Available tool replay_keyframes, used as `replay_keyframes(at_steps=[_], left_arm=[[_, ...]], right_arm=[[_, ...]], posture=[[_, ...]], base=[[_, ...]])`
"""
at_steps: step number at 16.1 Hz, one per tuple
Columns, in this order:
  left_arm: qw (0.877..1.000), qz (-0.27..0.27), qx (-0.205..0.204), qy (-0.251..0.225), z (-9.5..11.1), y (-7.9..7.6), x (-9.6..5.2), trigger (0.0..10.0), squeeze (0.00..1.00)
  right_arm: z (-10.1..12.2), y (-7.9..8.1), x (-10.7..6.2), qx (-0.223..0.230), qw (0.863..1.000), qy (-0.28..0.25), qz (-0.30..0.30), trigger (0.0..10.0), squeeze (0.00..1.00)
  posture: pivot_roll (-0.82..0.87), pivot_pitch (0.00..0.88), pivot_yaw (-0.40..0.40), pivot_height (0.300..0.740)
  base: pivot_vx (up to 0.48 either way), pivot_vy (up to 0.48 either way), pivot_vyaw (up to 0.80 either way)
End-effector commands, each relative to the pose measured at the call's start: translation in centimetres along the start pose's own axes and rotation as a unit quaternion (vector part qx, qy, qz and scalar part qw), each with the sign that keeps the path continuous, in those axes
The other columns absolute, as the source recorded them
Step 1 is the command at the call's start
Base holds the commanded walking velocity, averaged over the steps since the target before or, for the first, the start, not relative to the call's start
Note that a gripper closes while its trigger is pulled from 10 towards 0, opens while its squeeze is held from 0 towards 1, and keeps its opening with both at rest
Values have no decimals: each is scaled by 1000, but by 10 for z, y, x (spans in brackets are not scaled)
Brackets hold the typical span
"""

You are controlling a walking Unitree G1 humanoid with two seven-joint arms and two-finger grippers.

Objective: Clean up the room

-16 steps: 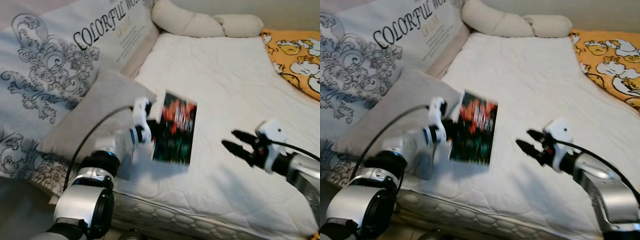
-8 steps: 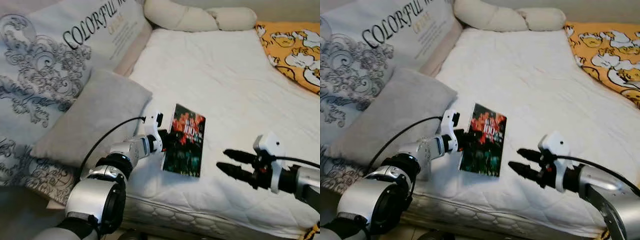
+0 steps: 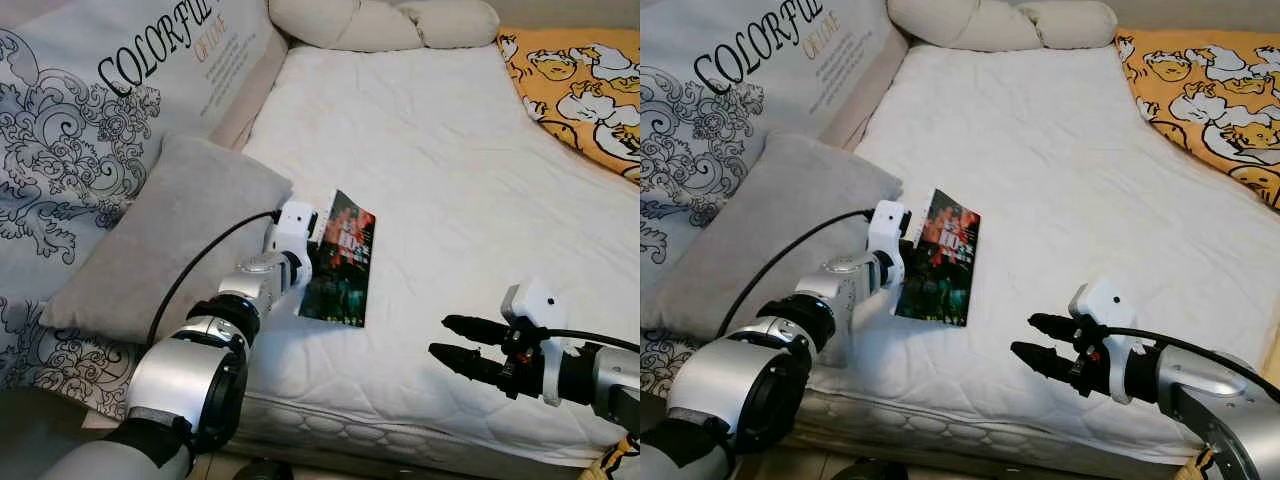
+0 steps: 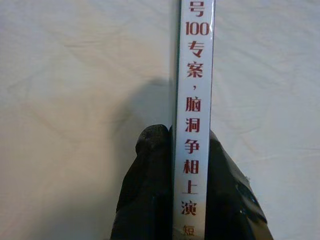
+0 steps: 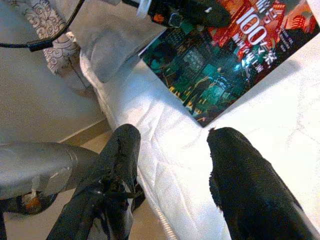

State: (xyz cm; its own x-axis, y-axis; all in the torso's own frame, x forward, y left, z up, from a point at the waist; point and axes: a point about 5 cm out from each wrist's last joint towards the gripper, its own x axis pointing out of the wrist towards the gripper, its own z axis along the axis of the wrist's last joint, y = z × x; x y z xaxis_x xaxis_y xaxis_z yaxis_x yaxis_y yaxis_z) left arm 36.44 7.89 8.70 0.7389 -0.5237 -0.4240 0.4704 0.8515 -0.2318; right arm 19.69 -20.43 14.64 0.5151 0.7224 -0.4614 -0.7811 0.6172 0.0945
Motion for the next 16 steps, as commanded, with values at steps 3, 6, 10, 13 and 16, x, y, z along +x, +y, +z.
replay_keyframes(at_steps=[3,6,10,13,16], left_arm=[[998,8,64,2,3,1,0,10000,1000],[998,14,63,2,3,1,0,10000,1000],[996,41,77,10,2,7,-1,10000,1000],[994,71,85,22,-4,16,-5,10000,1000],[992,79,98,26,-6,19,-6,10000,1000]], right_arm=[[-2,9,2,-9,1000,21,12,10000,0],[-3,11,3,-9,1000,23,12,10000,0],[-4,13,4,-9,1000,27,11,10000,0],[-4,13,4,-9,999,29,11,10000,0],[-4,13,3,-9,999,32,12,10000,0]], posture=[[-326,91,80,740],[-330,93,80,740],[-332,98,76,740],[-334,102,71,740],[-334,104,67,740]], base=[[0,0,0],[0,0,0],[0,0,0],[0,0,0],[0,0,0]])
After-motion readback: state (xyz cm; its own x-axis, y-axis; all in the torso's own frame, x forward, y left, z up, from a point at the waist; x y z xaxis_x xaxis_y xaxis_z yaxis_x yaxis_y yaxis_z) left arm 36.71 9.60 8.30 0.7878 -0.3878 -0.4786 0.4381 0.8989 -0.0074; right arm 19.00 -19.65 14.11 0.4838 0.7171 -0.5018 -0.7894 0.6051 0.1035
